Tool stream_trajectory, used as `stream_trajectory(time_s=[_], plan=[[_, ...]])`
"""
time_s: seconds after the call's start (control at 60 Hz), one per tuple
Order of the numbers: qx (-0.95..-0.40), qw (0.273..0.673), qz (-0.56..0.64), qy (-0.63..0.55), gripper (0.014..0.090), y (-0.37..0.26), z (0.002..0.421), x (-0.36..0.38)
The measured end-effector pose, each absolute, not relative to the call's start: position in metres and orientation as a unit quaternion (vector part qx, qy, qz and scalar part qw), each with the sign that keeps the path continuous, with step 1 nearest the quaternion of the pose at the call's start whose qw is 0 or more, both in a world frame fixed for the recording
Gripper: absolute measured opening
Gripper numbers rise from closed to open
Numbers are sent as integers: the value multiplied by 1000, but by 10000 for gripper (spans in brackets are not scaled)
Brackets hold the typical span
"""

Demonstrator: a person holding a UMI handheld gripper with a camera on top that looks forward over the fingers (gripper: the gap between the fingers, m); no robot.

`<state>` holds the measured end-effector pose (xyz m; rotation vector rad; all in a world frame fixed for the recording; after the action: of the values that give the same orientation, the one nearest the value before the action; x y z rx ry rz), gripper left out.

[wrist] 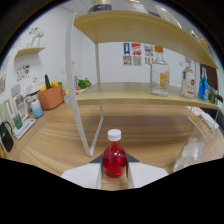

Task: Make me a cup of Vodka Sunrise.

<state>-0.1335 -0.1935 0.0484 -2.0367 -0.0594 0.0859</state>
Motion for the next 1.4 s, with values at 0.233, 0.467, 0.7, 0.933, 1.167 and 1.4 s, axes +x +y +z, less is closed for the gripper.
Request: stream_trajectory(time_s=[0.233, 0.467, 0.7, 0.933, 1.167, 1.4], plan=[[-871, 490, 22, -19, 344, -192, 23, -137], [-878, 479, 19, -18, 356, -197, 19, -136], [-873, 485, 41, -22, 472, -209, 27, -138], [-855, 510, 80, -53, 866, -240, 87, -145], [-829, 551, 81, -54, 864, -284, 168, -99], [-828, 558, 37, -19, 859, -311, 182, -6]])
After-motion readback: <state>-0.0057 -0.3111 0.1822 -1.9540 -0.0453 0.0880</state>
